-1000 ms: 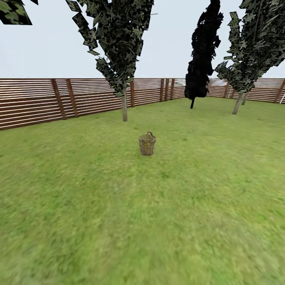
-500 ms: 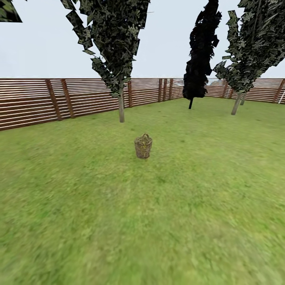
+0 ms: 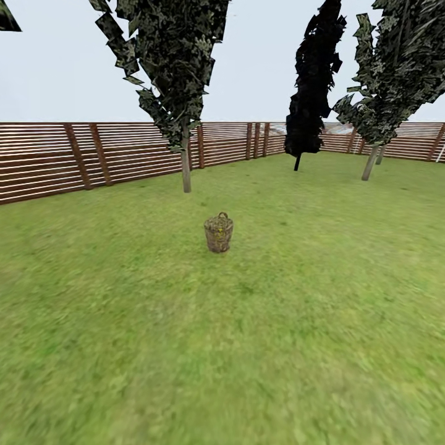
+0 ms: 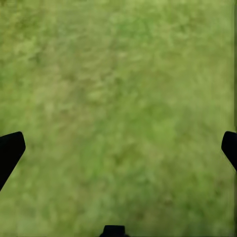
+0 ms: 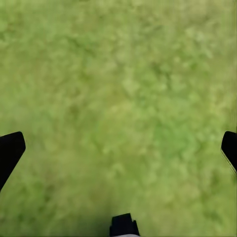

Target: Take the three Easter eggs out of the wicker basket on the lawn in the garden, then place them on the lawn next to a single tree (choose any tree) so that all three eggs are next to the same tree and none are left in the basket.

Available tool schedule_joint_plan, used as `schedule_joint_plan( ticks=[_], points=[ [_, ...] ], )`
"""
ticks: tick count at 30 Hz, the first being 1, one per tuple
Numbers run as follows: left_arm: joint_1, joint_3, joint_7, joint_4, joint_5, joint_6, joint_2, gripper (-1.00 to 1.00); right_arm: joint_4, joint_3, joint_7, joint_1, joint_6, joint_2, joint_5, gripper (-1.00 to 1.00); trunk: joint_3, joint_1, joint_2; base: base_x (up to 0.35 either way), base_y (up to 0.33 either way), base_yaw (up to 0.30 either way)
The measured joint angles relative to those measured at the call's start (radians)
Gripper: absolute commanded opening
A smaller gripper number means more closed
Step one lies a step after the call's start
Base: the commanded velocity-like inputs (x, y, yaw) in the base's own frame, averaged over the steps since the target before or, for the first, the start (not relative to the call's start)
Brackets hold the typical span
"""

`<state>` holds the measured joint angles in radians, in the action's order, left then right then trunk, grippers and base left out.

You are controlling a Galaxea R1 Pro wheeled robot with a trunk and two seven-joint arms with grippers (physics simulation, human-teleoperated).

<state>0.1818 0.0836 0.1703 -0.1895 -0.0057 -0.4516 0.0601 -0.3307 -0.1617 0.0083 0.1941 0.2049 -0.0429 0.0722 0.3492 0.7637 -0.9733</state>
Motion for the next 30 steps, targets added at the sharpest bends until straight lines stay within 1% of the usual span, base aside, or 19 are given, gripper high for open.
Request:
schedule_joint_plan(
  ticks=[17,26,30],
  points=[
    [0.000,0.000,0.000,0.000,-0.001,0.000,0.001,1.00,0.004,0.003,0.000,0.000,0.001,0.006,0.001,1.00,0.000,0.000,0.000,0.304,-0.172,-0.003],
    [0.000,0.000,-0.001,0.000,0.000,0.000,0.002,1.00,0.003,0.003,0.001,0.000,0.001,0.006,0.000,1.00,0.000,0.000,0.000,0.304,-0.172,-0.157],
    [0.000,0.000,0.000,0.000,0.000,0.000,0.002,1.00,0.002,0.003,0.001,0.000,0.001,0.006,0.000,1.00,0.000,0.000,0.000,0.304,-0.172,-0.042]
  ],
)
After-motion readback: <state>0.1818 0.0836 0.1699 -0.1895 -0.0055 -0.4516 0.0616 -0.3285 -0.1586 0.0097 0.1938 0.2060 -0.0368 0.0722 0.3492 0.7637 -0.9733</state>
